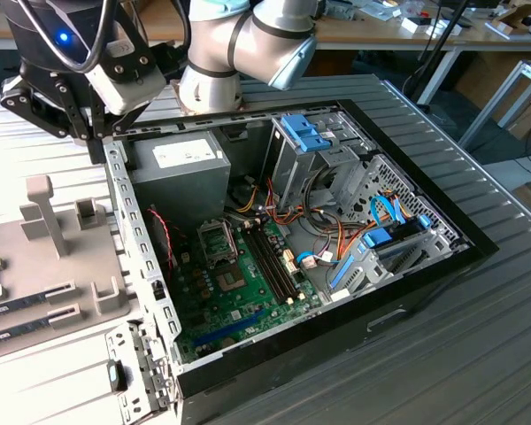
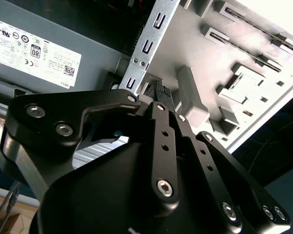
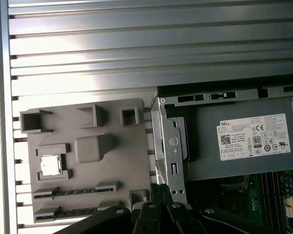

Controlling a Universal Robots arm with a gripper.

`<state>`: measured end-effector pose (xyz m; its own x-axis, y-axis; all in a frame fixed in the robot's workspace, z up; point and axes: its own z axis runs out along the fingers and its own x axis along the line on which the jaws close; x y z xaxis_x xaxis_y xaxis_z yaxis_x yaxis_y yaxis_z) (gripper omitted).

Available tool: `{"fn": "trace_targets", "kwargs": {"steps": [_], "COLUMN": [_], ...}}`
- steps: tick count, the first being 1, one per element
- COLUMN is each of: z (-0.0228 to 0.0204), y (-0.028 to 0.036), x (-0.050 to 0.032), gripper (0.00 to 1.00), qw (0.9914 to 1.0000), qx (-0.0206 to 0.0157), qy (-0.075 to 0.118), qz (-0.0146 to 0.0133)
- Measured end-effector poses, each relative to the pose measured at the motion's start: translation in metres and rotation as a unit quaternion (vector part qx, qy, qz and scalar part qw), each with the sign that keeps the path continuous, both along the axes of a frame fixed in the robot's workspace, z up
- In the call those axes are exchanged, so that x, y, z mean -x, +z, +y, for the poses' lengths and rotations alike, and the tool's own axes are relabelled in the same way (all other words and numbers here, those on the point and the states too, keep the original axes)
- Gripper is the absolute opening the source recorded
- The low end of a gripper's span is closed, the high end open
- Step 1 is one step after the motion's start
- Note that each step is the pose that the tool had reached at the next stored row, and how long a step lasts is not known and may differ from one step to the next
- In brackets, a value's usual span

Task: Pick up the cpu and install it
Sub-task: 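Reach for the cpu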

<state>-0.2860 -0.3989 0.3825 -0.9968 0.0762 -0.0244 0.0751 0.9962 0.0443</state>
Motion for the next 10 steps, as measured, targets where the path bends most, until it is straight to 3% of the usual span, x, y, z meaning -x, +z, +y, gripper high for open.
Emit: {"fn": "trace_targets", "kwargs": {"steps": [6, 8, 10], "z": [0.0000, 0.0000, 0.0000], "y": [-0.0005, -0.0055, -0.0056], "x": [0.0000, 0.0008, 0.0008], "gripper": [0.10, 0.10, 0.10], "qw": [1.00000, 1.00000, 1.00000], "qx": [0.0000, 0.0000, 0.0000], "qy": [0.000, 0.000, 0.000], "qz": [0.0000, 0.0000, 0.0000]}}
